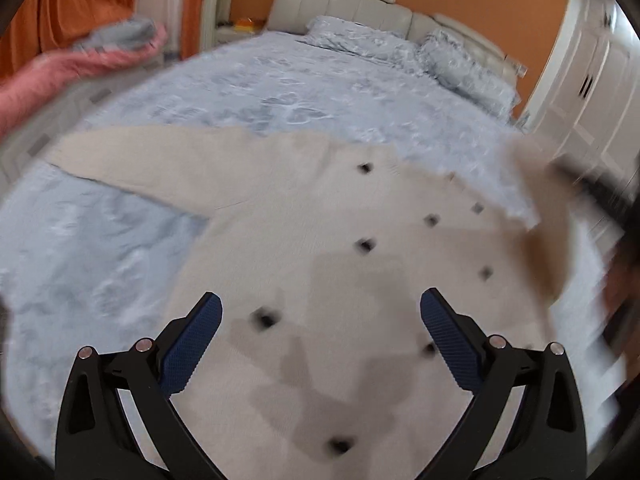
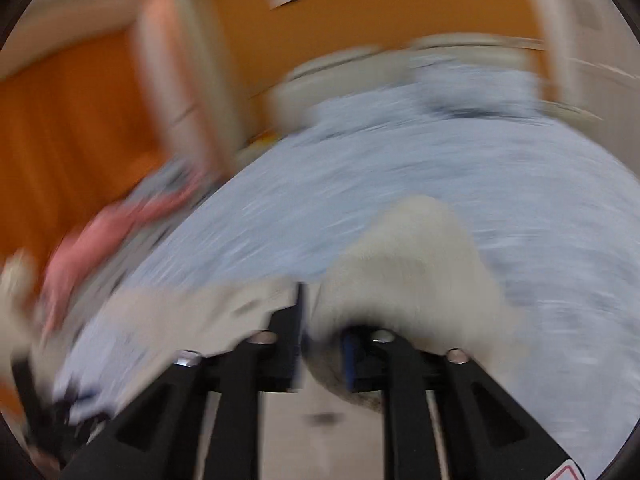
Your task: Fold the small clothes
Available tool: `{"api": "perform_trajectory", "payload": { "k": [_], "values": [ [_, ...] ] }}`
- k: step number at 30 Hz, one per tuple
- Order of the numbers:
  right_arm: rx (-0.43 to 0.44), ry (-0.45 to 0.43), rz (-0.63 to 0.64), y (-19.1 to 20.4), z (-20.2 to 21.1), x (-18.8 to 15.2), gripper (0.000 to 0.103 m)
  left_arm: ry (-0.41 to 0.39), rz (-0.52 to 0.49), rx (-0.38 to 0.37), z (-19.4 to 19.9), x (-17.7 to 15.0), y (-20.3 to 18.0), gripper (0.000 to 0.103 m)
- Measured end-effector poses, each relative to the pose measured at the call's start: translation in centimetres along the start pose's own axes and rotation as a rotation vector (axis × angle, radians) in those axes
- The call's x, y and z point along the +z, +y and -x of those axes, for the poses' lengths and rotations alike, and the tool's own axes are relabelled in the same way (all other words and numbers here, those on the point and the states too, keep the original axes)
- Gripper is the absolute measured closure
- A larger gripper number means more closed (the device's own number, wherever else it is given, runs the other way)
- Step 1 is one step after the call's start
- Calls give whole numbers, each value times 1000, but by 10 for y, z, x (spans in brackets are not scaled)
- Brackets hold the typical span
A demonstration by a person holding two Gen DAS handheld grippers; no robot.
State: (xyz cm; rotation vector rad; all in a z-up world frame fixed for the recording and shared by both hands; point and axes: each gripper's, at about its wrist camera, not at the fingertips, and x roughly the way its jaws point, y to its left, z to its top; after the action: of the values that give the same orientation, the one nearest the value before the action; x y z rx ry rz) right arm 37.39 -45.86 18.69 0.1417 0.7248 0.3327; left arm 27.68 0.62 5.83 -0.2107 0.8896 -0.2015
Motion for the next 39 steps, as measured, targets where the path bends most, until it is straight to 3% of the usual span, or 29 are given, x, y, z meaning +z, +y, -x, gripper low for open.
{"api": "perform_trajectory", "payload": {
  "k": [2,4,6,8,11,13,15,16,17,18,19,23,24,25,26,27,28,32,33,35,37,39],
  "values": [
    [-25,64,52,29,-34,-24,57,35,59,-43,-25,18,1,5],
    [-40,126,18,31,-48,-50,57,73,110,-61,-53,32,3,5],
    [-81,121,-85,6,-28,-69,56,110,130,-87,-78,41,3,5],
    [-165,85,-166,-21,0,-81,47,156,133,-113,-109,47,-2,5],
    [-300,94,-195,-58,17,-90,43,213,153,-67,-147,50,-9,5],
    [-353,115,-305,-92,19,-94,38,231,250,-35,-165,50,-2,7],
    [-359,145,-442,-124,7,-100,34,194,316,-25,-165,51,4,11],
    [-352,154,-478,-131,2,-107,35,183,307,-13,-164,53,3,22],
    [-313,172,-508,-138,-11,-107,42,178,274,-14,-163,56,-2,54],
    [-285,186,-509,-140,-17,-106,79,185,221,-45,-163,61,-11,74],
    [-281,192,-494,-136,-19,-102,91,193,195,-76,-163,66,-18,98],
    [-277,-31,-421,-115,30,-76,93,66,102,-95,-124,86,-36,98],
    [-295,-43,-421,-118,33,-79,93,58,78,-84,-122,85,-38,98],
    [-352,7,-425,-129,22,-91,93,84,59,-63,-131,81,-38,98],
    [-389,110,-444,-143,0,-106,93,117,53,-52,-142,77,-36,98],
    [-402,165,-463,-151,-11,-116,94,188,61,-25,-163,65,-31,98],
    [-399,168,-483,-156,-16,-124,94,214,75,-16,-170,61,-26,98],
    [-387,27,-501,-144,15,-108,95,171,86,-24,-162,53,-27,98],
    [-436,42,-469,-144,10,-111,98,182,84,-16,-167,51,-27,97],
    [-458,184,-476,-163,-12,-130,98,191,92,-23,-172,51,-26,95],
    [-484,170,-485,-161,-5,-130,97,183,153,-71,-163,56,-18,94],
    [-505,129,-457,-141,17,-118,95,118,208,-113,-138,62,3,91]
  ]
}}
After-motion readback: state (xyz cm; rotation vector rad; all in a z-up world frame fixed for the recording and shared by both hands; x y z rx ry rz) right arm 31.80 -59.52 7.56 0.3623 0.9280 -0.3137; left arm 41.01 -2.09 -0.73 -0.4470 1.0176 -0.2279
